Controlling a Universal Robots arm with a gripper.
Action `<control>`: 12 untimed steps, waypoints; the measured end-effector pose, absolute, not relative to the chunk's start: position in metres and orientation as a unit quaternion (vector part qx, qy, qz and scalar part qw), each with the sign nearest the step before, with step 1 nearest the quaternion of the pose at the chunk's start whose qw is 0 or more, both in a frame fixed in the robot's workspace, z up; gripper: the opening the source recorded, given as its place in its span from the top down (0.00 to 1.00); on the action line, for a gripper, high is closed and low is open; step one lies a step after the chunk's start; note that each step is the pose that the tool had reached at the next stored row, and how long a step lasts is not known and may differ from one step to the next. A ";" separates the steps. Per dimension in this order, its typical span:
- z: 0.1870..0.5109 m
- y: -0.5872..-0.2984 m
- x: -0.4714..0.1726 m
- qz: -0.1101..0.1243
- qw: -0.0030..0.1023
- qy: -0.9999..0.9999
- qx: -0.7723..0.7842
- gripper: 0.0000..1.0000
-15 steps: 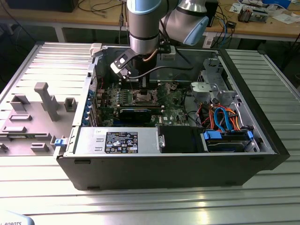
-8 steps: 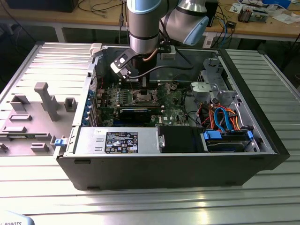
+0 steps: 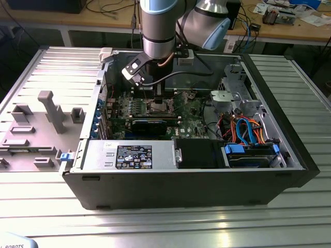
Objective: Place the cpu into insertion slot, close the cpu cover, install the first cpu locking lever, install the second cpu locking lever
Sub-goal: 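Close the cpu cover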
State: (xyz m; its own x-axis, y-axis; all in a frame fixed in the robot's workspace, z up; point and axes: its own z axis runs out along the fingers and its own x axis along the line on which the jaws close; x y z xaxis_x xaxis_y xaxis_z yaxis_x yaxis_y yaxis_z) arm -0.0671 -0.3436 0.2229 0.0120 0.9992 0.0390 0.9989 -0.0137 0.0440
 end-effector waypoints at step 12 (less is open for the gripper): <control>0.228 -0.344 -0.067 0.029 0.002 0.702 0.711 0.89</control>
State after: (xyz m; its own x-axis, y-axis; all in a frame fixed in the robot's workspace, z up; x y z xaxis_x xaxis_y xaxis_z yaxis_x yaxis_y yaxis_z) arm -0.0671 -0.3436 0.2278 0.0120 0.9992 0.0386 0.9989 -0.0137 0.0439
